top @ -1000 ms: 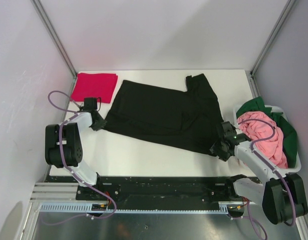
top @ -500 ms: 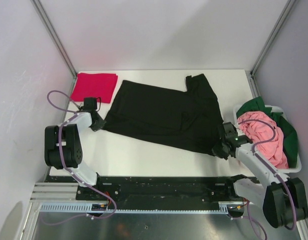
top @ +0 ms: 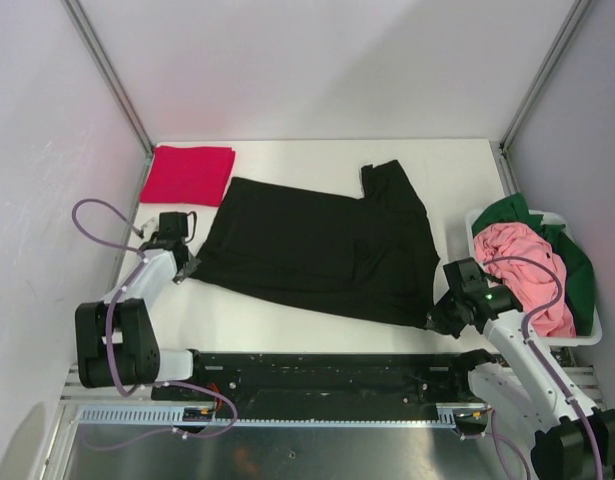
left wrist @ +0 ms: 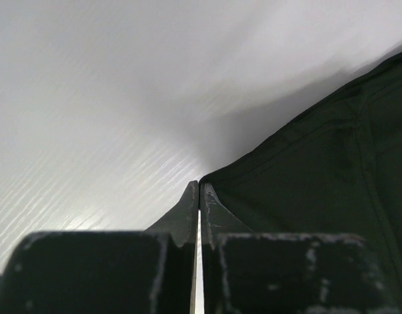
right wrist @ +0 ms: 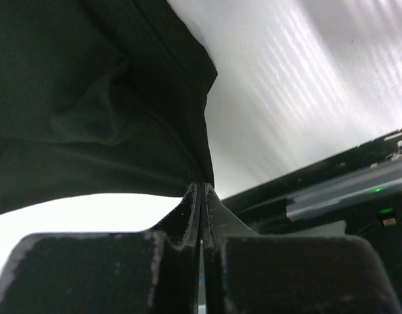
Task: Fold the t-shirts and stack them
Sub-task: Grap the side of the flattened tshirt furthest away from the robot with both arms
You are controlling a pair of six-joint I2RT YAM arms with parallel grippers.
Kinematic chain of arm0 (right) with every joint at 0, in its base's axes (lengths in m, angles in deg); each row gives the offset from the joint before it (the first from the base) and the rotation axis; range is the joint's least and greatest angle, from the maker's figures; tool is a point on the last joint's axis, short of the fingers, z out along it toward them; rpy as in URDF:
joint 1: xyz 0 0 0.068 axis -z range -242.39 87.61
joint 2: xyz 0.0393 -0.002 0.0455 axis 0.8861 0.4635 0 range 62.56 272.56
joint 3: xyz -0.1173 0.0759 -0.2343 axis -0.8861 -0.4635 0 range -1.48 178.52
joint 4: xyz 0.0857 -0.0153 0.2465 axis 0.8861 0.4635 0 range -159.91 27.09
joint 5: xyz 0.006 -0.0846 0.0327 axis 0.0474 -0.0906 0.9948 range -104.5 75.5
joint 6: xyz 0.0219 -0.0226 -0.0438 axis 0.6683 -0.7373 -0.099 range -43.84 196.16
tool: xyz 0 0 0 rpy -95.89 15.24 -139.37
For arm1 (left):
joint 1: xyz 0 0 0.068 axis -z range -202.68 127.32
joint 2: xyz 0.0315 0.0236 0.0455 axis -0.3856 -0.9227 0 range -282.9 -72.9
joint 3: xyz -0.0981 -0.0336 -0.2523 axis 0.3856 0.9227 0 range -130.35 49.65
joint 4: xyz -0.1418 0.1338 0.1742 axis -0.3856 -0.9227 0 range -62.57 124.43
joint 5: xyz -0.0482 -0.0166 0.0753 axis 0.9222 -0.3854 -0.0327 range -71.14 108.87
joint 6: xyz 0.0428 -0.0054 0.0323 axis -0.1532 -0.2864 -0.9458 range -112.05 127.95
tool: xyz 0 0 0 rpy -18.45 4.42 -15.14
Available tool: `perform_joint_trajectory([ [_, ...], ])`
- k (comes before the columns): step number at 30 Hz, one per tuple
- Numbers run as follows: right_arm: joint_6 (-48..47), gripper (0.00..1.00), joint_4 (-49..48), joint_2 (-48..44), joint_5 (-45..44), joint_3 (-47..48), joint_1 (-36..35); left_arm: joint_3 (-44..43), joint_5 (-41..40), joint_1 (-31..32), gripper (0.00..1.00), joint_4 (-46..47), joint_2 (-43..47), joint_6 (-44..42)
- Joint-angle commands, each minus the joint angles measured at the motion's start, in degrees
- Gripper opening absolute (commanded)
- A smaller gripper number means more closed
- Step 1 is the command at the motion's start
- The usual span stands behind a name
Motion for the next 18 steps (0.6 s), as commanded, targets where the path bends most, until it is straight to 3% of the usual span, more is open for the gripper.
perform_joint_trajectory([
  [1, 1.11, 0.00, 6.49, -3.35, 6.57, 0.18, -0.46, 2.50, -6.26, 0.22, 0.00, -4.10, 5.22, 3.09],
  [4, 0.85, 0.04, 7.17, -4.69, 8.29, 0.18, -1.28, 3.73, -7.48, 0.22, 0.02, -5.53, 7.08, 4.38],
  [9, -1.79, 0.34, 6.45, -3.48, 9.16, 0.84, -1.49, 1.81, -6.06, 0.17, 0.26, -5.94, 7.80, 1.83],
  [15, -8.55, 0.57, -2.12, -2.38, 8.52, 9.16, -2.18, -7.86, -4.38, 2.68, 0.52, -1.72, 9.37, -6.04],
  [18, -12.81, 0.61, -6.92, 4.42, 2.91, 16.21, -2.28, -15.43, -3.06, 7.62, 0.57, 1.16, 4.29, -10.22],
])
